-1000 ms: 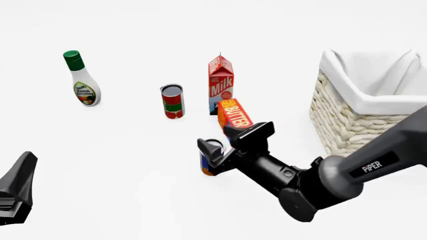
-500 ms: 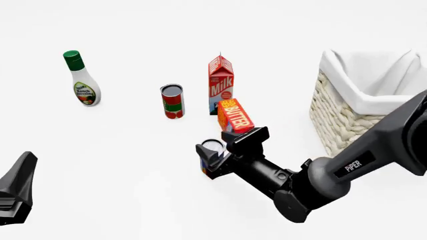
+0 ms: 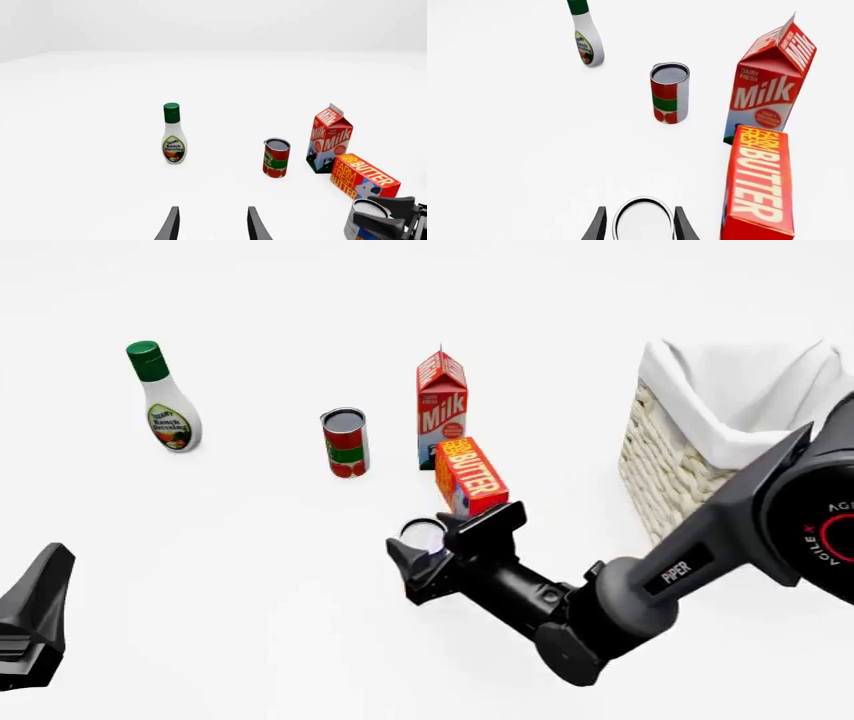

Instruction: Pick the alphabet soup and place it in the basket.

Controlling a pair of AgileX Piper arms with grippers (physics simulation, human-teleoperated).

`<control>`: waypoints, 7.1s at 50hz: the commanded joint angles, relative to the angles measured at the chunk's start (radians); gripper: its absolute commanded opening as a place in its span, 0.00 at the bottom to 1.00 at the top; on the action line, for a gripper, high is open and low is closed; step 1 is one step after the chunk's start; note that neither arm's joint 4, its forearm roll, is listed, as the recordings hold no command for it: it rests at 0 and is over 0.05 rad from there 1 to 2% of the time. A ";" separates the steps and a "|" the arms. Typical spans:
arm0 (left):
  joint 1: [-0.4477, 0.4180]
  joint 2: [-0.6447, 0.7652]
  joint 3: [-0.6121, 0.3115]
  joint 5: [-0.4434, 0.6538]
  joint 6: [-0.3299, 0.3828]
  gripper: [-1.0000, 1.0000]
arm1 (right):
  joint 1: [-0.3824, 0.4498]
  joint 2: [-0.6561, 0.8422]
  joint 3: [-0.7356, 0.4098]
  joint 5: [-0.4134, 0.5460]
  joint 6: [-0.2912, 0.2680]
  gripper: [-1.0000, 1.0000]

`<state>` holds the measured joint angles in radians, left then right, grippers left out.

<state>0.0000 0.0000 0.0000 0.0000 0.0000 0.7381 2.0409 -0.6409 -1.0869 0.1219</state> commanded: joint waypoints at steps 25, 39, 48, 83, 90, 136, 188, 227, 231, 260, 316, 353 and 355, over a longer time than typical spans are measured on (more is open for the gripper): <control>0.000 0.000 0.000 0.000 0.000 1.00 | -0.001 0.063 -0.040 0.010 0.002 1.00; 0.000 0.000 0.000 0.000 0.000 1.00 | -0.002 0.082 -0.054 0.019 0.000 1.00; 0.000 0.000 0.000 0.000 0.000 1.00 | -0.002 0.088 -0.054 0.016 0.001 0.00; 0.000 0.000 0.000 0.000 0.000 1.00 | 0.023 -0.073 0.044 -0.002 -0.003 0.00; 0.000 0.000 0.000 0.000 0.000 1.00 | 0.029 -0.135 0.070 0.007 -0.010 0.00; 0.000 0.000 0.000 0.000 0.000 1.00 | 0.014 -0.704 0.188 0.232 -0.115 0.00; 0.000 0.000 0.000 0.000 0.000 1.00 | -0.184 -1.186 0.114 0.613 -0.227 0.00; 0.000 0.000 0.000 0.000 0.000 1.00 | -0.466 -1.443 0.028 0.860 -0.224 0.00; 0.000 0.000 0.000 0.000 0.000 1.00 | -0.503 -1.457 0.022 0.876 -0.214 0.00; 0.000 0.000 0.000 0.000 0.000 1.00 | -0.710 -1.409 0.002 0.888 -0.178 0.00; 0.000 0.000 0.000 0.000 0.000 1.00 | -0.815 -1.181 -0.121 1.032 -0.265 0.00; 0.000 0.000 0.000 0.000 0.000 1.00 | -0.831 -1.064 -0.210 1.193 -0.332 0.00; 0.000 0.000 0.000 0.000 0.000 1.00 | -0.832 -1.060 -0.213 1.198 -0.331 0.00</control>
<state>0.0000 0.0000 0.0000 0.0000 0.0000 -0.0965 0.9597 -0.8291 0.0744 -0.2176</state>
